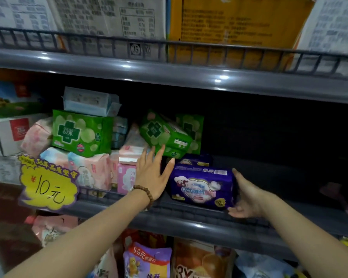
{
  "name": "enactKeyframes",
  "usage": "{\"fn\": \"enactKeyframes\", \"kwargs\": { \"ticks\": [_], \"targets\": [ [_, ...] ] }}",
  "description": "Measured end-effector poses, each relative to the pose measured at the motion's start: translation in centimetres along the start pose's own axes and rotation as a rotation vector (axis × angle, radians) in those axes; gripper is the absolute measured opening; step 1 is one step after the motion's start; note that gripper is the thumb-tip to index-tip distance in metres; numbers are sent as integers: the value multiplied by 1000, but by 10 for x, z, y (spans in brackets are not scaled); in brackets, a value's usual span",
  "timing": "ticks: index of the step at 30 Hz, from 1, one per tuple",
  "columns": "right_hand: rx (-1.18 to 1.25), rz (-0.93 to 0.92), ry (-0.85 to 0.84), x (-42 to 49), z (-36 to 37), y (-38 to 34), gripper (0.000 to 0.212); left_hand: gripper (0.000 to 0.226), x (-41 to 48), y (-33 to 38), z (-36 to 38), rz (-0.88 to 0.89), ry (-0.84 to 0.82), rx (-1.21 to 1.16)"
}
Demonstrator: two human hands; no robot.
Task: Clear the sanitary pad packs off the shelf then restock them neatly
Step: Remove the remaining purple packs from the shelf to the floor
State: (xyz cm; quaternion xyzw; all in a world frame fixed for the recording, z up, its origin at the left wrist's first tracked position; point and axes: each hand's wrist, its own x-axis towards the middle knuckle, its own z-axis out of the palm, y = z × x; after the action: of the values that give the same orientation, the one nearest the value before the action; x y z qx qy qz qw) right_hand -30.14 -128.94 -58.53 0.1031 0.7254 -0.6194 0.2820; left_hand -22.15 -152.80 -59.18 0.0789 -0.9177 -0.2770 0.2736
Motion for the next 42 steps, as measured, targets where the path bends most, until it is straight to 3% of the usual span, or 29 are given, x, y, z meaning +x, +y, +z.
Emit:
{"fn": "enactKeyframes", "kwargs": {
  "ticks": [3,8,12,14,16,19,21,23,25,27,30,35,38,42],
  "targets": [
    [-242,-92,52,4,0,-6,64,65,-8,-2,5,74,-13,127],
    [-595,-371,-24,17,-4,2,55,81,-3,-5,12,212,9,261],
    [-452,-539,24,42,-9,17,109,100,-2,-9,28,261,-123,276],
    [-387,-633,76,45,-6,13,126,94,-5,-10,34,227,-83,181],
    [-377,-778,143,35,7,1,118,80,-6,-8,34,206,8,22],
    [-376,-924,67,22,36,-27,74,74,3,2,24,137,135,-273],
    [-357,-894,-17,24,56,-45,60,70,16,11,13,106,264,-315],
    [-343,-795,-57,26,75,-58,60,65,30,20,0,92,323,-267],
    [-290,-709,-134,29,91,-66,60,68,50,23,-11,-49,214,-168],
    [-222,-663,-189,30,104,-68,59,82,72,21,-15,-288,1,-11],
    [-139,-638,-216,26,117,-64,62,92,89,26,-14,-410,-135,-132],
    [-63,-834,-145,-4,118,-58,40,61,78,46,-30,-121,119,-330],
    [15,-986,-97,-27,104,-52,63,58,60,61,-53,63,235,-377],
    [80,-923,-106,-52,88,-35,83,54,27,56,-60,276,184,-135]
  ]
}}
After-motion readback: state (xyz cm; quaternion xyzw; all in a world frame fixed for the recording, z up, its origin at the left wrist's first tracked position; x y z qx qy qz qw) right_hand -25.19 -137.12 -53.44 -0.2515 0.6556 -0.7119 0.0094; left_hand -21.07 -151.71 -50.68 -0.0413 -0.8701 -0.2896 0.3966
